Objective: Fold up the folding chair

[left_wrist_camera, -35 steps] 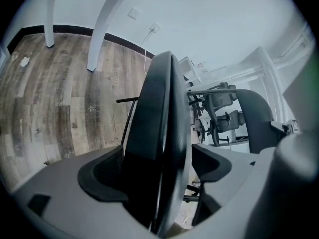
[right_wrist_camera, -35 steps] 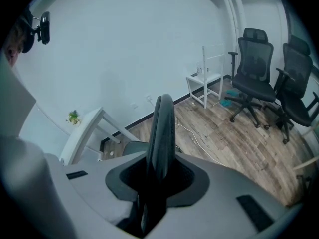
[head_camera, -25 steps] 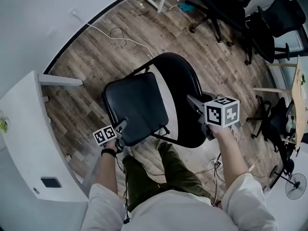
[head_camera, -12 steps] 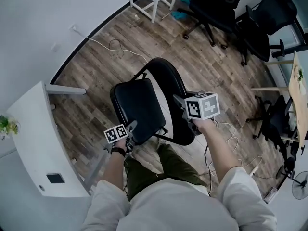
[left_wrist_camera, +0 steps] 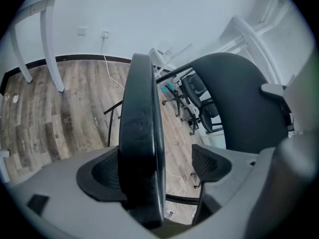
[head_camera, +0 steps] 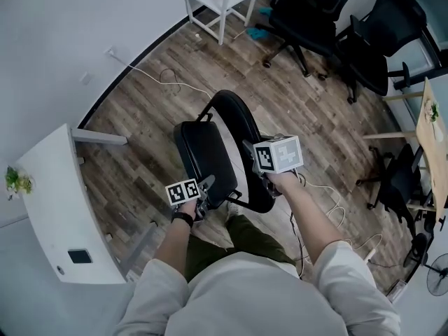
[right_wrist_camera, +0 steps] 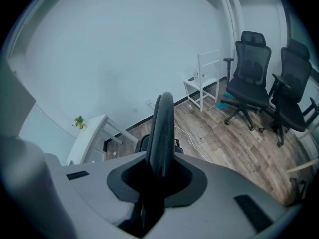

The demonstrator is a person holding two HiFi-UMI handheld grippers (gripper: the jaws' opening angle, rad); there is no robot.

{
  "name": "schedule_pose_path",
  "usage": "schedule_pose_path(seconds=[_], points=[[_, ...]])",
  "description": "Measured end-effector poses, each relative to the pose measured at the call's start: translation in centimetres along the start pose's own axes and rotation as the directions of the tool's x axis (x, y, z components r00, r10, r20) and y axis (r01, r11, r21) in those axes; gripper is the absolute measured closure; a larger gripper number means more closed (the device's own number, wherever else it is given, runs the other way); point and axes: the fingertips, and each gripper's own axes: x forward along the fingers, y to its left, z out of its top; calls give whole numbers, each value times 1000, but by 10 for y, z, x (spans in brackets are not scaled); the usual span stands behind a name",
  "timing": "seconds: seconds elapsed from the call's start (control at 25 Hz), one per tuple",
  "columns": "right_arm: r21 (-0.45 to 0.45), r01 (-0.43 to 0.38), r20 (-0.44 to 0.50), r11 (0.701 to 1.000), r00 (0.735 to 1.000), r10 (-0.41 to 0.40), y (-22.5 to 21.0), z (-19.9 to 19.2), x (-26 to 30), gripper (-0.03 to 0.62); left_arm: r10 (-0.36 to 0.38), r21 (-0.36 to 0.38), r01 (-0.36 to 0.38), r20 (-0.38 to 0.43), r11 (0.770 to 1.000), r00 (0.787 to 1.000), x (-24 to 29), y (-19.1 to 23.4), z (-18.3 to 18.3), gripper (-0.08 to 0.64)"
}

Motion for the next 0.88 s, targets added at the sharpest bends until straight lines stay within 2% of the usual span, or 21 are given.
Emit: schedule_pose_path(seconds=[0.48,0.64,0.76,0.88], points=[[-12,45,-9,999,999,-45,11,7,-16,511,-109,67,113,-54,991,993,30,-97,-5,135],[-13,59,-6,998,998,-59,15,10,-18,506,-187,109,198,-100,974,977,42,-130,-7,135],[-23,70,-6,997,998,-70,13,10,-20,506,-253,123,270,-135,955,958,50,-147,-8,135],[-34,80,-5,996,997,-81,9,11,-22,508,-288,129,309,-159,942,944,55,-156,-9,146]])
